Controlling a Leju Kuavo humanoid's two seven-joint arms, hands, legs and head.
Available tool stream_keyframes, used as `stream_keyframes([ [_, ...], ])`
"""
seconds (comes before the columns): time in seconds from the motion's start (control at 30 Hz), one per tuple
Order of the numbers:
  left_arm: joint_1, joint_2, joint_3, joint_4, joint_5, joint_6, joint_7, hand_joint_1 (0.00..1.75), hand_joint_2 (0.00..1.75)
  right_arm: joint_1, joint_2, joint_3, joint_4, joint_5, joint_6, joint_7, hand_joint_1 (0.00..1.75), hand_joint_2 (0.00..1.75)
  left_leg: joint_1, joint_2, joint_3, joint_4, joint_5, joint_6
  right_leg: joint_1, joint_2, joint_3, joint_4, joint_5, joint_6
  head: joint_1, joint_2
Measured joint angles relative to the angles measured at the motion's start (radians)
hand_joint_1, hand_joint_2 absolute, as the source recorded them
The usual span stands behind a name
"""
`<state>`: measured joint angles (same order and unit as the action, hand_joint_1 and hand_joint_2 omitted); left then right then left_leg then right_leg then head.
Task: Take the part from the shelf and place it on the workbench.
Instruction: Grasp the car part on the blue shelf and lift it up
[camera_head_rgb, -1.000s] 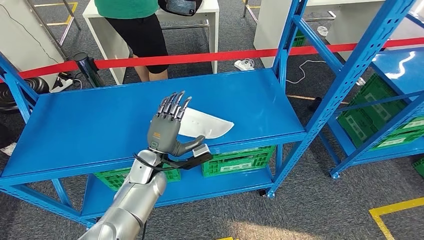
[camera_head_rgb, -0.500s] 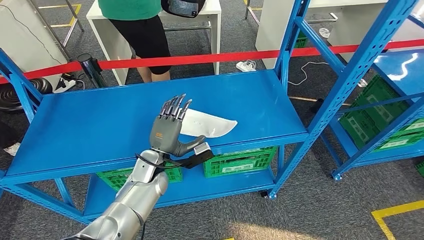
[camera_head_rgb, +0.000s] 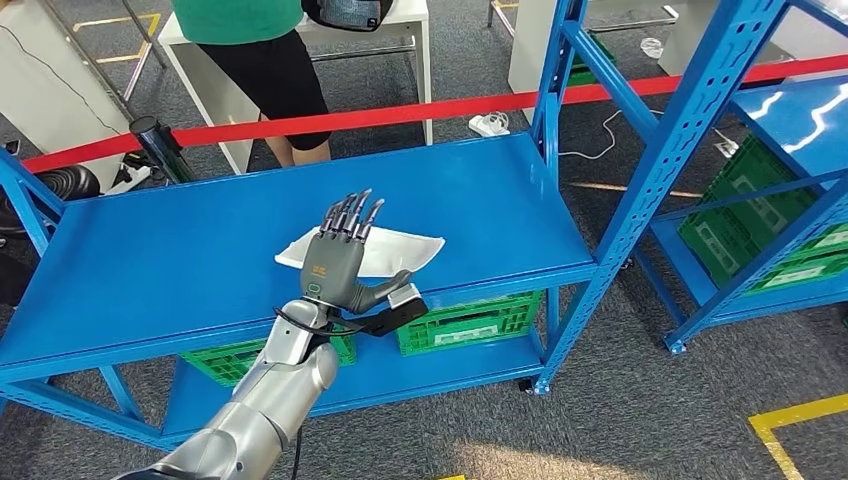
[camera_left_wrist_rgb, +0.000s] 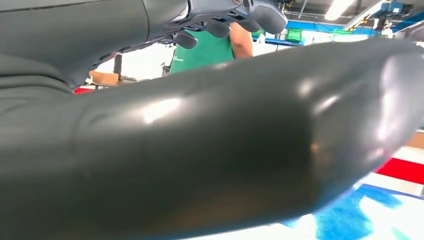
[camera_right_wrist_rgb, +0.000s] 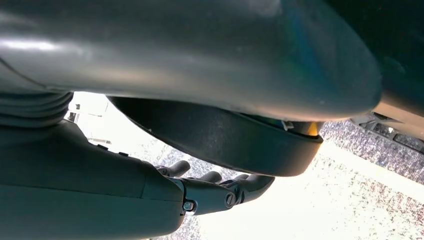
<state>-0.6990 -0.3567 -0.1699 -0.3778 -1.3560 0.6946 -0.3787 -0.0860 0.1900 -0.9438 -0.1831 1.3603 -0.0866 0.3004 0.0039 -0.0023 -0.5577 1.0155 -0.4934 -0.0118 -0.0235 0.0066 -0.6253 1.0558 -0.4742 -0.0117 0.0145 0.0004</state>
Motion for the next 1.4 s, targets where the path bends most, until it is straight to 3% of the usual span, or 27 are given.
stream_keyframes([
  [0.1,-0.001,0.0,0.001,0.008,0.014,-0.001,-0.001,0.0,1.75,0.0,0.0,0.0,0.0,-0.001,0.0,0.0,0.0,0.0,0.002,0.0,0.001,-0.002,0.002,-0.022,0.001,-0.001,0.0,0.0,0.0,-0.001,0.0,0.0],
  [0.2,-0.002,0.0,0.001,0.022,-0.008,-0.009,0.033,0.0,1.75,0.0,0.0,0.0,0.0,-0.002,0.0,0.0,0.0,0.0,0.002,0.0,0.001,-0.001,0.002,-0.026,0.001,-0.002,0.002,0.0,0.0,0.0,0.0,0.0],
  [0.63,0.0,0.015,-0.016,0.083,-0.07,-0.087,0.159,0.0,1.75,0.0,0.0,0.0,0.0,-0.002,-0.003,0.0,0.0,0.0,-0.002,0.0,0.0,0.003,0.0,-0.022,0.0,-0.002,0.008,-0.008,0.005,0.008,0.0,0.0],
  [1.03,0.04,0.046,-0.028,0.113,-0.078,-0.033,0.212,0.01,1.75,0.0,0.0,0.0,0.0,-0.001,-0.009,0.0,0.0,0.0,-0.002,0.0,0.0,0.003,-0.001,-0.02,-0.001,-0.002,0.008,-0.009,0.005,0.008,0.0,0.0],
  [1.1,0.043,0.049,-0.028,0.115,-0.073,-0.03,0.212,0.62,1.75,0.0,0.0,0.0,0.0,0.0,-0.009,0.0,0.0,0.0,-0.002,0.0,0.0,0.003,-0.001,-0.02,-0.001,-0.002,0.008,-0.009,0.005,0.008,0.0,0.0],
  [1.17,0.047,0.053,-0.028,0.118,-0.068,-0.029,0.209,0.95,1.75,0.0,0.0,0.0,0.0,0.001,-0.009,0.0,0.0,0.0,-0.002,0.0,0.0,0.003,-0.001,-0.02,-0.001,-0.002,0.008,-0.009,0.005,0.008,0.0,0.0],
  [1.23,0.05,0.057,-0.028,0.12,-0.067,-0.029,0.208,0.65,1.75,0.0,0.001,0.0,0.0,0.002,-0.009,0.0,0.0,0.0,-0.002,0.0,0.0,0.003,-0.001,-0.02,-0.001,-0.002,0.009,-0.009,0.005,0.008,0.0,0.0],
  [1.4,0.057,0.065,-0.028,0.123,-0.064,-0.025,0.206,0.82,1.75,0.0,0.003,0.0,0.0,0.008,-0.009,0.0,0.0,0.0,-0.003,0.0,0.0,0.003,-0.001,-0.02,-0.001,-0.002,0.009,-0.009,0.005,0.008,0.0,0.0],
])
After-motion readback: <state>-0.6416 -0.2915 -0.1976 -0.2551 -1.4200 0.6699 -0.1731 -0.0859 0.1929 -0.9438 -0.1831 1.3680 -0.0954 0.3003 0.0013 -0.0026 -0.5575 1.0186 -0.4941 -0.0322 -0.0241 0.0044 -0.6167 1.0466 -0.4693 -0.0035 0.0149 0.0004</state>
